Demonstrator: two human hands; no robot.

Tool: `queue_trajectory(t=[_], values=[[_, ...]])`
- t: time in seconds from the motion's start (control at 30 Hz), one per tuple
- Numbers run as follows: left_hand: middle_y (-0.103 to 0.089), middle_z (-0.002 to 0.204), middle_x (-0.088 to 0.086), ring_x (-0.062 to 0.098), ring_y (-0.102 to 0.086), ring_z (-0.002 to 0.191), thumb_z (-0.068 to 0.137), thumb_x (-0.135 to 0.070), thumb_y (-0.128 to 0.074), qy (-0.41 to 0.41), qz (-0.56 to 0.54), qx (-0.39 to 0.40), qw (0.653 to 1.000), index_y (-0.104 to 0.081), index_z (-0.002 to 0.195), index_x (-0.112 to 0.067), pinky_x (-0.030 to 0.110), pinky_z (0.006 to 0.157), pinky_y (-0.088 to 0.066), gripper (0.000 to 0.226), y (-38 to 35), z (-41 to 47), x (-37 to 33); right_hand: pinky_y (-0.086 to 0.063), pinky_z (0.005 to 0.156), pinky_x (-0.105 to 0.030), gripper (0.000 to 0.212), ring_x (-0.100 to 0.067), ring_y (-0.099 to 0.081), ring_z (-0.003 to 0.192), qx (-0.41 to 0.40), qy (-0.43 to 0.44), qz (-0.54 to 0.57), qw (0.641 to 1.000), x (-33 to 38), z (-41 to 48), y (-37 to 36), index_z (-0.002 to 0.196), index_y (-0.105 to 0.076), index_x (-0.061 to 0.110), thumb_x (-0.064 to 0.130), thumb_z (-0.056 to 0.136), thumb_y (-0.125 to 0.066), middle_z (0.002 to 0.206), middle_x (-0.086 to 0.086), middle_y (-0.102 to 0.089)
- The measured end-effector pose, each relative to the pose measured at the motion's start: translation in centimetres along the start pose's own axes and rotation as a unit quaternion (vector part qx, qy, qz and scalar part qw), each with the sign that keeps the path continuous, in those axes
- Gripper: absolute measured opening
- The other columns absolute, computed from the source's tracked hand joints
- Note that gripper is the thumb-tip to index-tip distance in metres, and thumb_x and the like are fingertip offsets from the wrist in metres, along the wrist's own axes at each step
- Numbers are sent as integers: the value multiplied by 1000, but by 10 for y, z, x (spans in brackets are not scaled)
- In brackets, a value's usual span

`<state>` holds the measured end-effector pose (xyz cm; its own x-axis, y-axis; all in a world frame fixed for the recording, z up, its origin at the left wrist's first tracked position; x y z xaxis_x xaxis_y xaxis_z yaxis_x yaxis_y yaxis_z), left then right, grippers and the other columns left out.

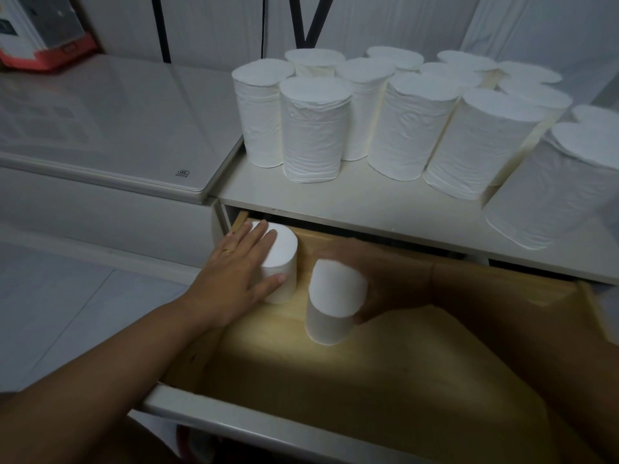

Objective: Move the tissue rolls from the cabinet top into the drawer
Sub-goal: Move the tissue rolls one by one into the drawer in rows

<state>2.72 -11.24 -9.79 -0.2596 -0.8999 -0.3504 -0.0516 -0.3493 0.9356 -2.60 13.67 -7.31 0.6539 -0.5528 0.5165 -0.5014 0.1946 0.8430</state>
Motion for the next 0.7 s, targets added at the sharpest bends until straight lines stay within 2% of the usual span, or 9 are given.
queue_trajectory(t=[0.1,0.2,0.4,0.47,0.57,0.63,0.7], values=[[2,158,-8,4,13,141,80,-67,-23,-1,1,2,1000,-8,150,-27,28,114,4,82,1,0,0,-39,104,-33,89,-10,-39,121,-20,-21,9,1000,5,1,-8,133,-40,24,36,58,-87,134,4,-45],[1,159,-7,6,12,143,80,-68,-23,-1,0,2,1000,-9,150,-26,30,116,2,83,0,0,0,-50,91,-39,89,-13,-45,114,-68,-69,-13,995,12,-2,-20,129,-37,30,52,55,-83,130,7,-45],[0,159,-6,8,9,144,81,-68,-24,-3,1,1,1000,-10,150,-25,31,115,1,83,-1,0,1,-56,78,-37,95,-17,-50,106,-141,-139,-72,978,26,-7,-44,130,-30,25,68,57,-73,131,3,-40],[0,159,-6,9,9,144,81,-68,-25,-4,0,1,1000,-10,150,-25,32,116,0,83,-1,0,2,-56,78,-36,96,-18,-49,106,-136,-147,-42,979,27,-8,-45,130,-29,24,66,57,-74,131,2,-39],[0,159,-6,10,8,144,80,-68,-25,-4,3,6,1000,-10,150,-26,35,118,-2,83,-1,0,2,-53,87,-36,94,-15,-45,112,-74,-124,63,988,19,-12,-35,134,-28,27,56,60,-79,135,4,-37],[-1,159,-6,10,7,145,82,-67,-25,-6,3,5,1000,-11,150,-26,35,119,-2,81,0,1,3,-50,93,-34,88,-11,-45,115,-27,-96,116,988,13,-15,-29,134,-32,29,45,64,-82,134,7,-41],[-3,159,-7,8,7,144,86,-67,-27,-7,-7,4,1000,-13,150,-26,33,118,-1,77,1,1,5,-48,95,-29,79,-7,-46,114,-20,-77,139,987,12,-18,-30,131,-38,31,36,66,-83,130,10,-47]])
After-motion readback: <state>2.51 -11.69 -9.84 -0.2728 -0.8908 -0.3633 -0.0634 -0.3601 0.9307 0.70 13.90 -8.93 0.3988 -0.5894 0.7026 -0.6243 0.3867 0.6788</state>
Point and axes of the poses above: each hand's wrist, its own z-axis towards the middle knuckle, its own y-axis out of the back of the hand, x = y × z, the point moved 1 cm from there along z, towards the middle knuckle
